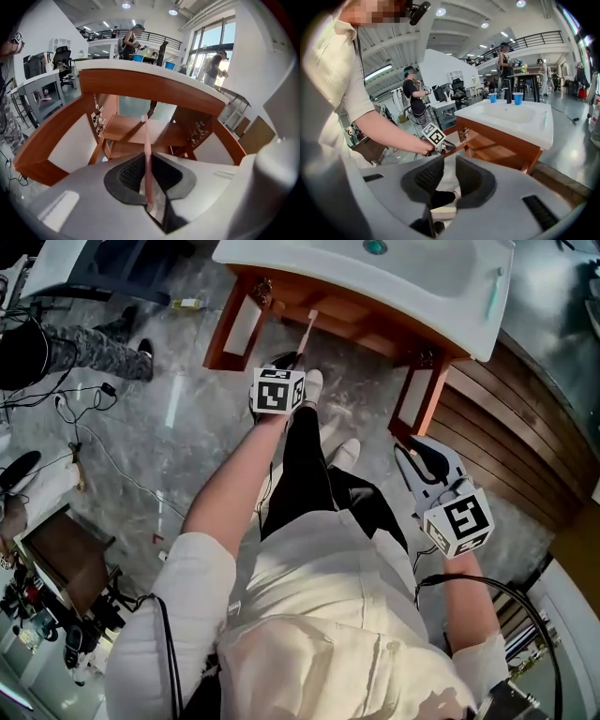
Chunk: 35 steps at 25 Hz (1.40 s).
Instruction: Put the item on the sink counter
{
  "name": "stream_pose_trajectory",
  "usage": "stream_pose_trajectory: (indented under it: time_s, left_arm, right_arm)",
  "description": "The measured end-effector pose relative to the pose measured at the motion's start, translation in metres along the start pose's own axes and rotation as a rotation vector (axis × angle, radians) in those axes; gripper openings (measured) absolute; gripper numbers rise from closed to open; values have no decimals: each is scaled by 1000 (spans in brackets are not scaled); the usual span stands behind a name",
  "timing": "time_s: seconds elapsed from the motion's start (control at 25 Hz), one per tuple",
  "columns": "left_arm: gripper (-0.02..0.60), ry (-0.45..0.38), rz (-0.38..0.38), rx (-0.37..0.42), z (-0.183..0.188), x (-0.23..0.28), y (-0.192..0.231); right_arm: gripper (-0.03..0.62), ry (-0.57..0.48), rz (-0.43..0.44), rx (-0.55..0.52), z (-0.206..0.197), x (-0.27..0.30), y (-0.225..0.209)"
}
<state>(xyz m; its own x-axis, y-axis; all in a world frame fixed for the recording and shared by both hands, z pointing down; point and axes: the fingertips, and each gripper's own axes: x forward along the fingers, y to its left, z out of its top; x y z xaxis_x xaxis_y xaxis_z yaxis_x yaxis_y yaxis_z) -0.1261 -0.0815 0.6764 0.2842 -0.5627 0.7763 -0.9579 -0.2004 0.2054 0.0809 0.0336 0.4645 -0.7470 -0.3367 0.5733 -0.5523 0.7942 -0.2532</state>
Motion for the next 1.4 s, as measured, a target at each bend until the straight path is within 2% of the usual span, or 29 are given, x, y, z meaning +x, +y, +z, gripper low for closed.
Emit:
stream_pose_trajectory:
  time_s: [0.24, 0.48, 0.84, 1.12, 1.4]
  left_arm:
    - [49, 6, -20, 22, 1, 68, 18]
    - [49, 6, -3, 31, 12, 140, 54]
    - [49, -42, 14, 48, 50, 228, 96]
    - [49, -30, 20, 62, 59, 276, 110]
    - [51, -20, 41, 88, 60, 284, 113]
  right_arm:
    - [75, 28, 17, 13, -8, 35, -3]
    - [75, 46, 33, -1, -23, 75, -17]
    - [75, 53, 57, -76, -32, 135, -37]
    - [75, 70, 26, -51, -40, 151, -58]
    - [75, 85, 4, -29, -44, 148, -64]
